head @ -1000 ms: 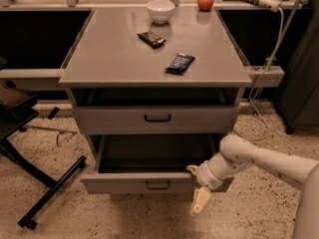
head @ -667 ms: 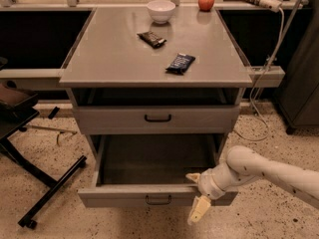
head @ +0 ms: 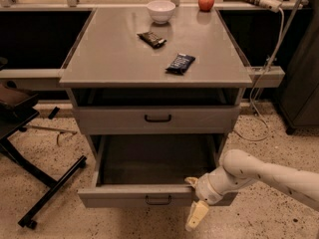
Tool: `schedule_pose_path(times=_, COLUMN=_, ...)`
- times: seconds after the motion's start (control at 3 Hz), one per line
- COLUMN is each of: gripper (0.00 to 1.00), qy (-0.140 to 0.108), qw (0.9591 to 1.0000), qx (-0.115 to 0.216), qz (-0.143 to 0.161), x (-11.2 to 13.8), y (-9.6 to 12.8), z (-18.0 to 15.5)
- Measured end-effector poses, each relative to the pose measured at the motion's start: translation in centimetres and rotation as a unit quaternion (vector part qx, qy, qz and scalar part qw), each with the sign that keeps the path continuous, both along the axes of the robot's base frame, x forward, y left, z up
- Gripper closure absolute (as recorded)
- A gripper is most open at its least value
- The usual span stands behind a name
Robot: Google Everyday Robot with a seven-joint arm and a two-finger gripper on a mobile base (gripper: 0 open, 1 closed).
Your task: Open middle drawer
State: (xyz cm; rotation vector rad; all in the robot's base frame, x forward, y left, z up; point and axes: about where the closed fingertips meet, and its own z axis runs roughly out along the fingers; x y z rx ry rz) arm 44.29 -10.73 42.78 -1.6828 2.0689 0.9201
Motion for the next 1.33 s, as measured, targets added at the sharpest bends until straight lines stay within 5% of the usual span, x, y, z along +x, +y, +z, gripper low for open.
schedule_pose_path(times=1.0, gripper=0.00, qy=0.020, qw=0.9996, qx=0.003, qz=-0.021, x=-2.2, y=0.3, z=1.1)
schedule_pose_path(times=1.33, gripper=0.00, qy=0.046, qw=0.9988, qx=0.003, qz=-0.015, x=-4.2, y=1.2, z=1.2)
